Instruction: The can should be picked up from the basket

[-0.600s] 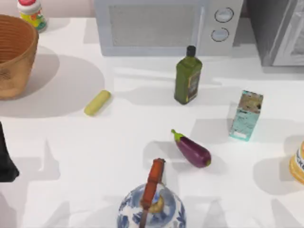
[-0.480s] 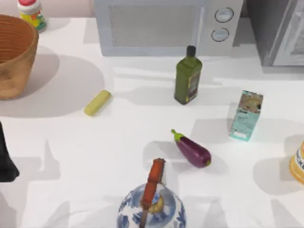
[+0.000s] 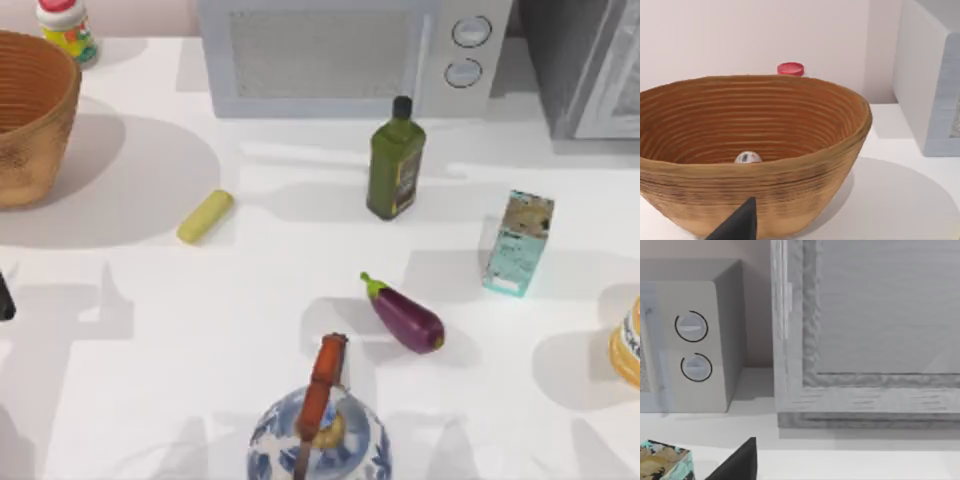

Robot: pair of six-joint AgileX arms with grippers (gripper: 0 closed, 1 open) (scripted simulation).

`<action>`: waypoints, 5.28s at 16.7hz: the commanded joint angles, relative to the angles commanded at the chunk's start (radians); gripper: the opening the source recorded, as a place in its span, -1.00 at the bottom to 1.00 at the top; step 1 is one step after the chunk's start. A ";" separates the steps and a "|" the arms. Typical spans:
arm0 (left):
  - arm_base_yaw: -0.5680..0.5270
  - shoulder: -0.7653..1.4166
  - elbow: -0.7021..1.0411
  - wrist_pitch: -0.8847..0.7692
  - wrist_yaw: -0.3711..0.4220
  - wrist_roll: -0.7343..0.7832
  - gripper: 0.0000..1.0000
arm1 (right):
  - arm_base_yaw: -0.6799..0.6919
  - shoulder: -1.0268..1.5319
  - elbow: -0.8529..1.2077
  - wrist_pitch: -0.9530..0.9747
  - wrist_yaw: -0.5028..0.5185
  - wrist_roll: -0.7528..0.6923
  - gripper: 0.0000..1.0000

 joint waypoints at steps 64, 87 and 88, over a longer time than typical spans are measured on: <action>0.176 2.204 1.905 -1.018 0.054 0.178 -1.00 | 0.000 0.000 0.000 0.000 0.000 0.000 1.00; 0.068 0.645 0.572 -0.343 0.003 0.049 -1.00 | 0.000 0.000 0.000 0.000 0.000 0.000 1.00; 0.059 0.519 0.465 -0.288 -0.001 0.040 -1.00 | 0.000 0.000 0.000 0.000 0.000 0.000 1.00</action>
